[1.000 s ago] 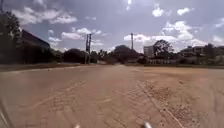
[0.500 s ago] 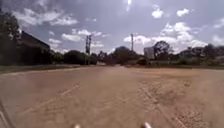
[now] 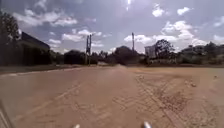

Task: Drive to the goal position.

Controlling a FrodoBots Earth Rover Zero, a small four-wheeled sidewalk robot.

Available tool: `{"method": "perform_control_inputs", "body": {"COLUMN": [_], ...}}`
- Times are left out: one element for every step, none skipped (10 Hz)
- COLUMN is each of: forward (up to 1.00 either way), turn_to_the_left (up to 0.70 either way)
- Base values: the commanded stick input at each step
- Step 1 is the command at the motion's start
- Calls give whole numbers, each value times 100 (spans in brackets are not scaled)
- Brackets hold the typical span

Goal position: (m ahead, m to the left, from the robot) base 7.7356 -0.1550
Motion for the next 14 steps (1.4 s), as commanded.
{"method": "perform_control_inputs", "body": {"forward": [50,50,50,50,50,50,50,50,50,50,50,50,50,50], "turn_to_the_left": [0,0,0,0,0,0,0,0,0,0,0,0,0,0]}}
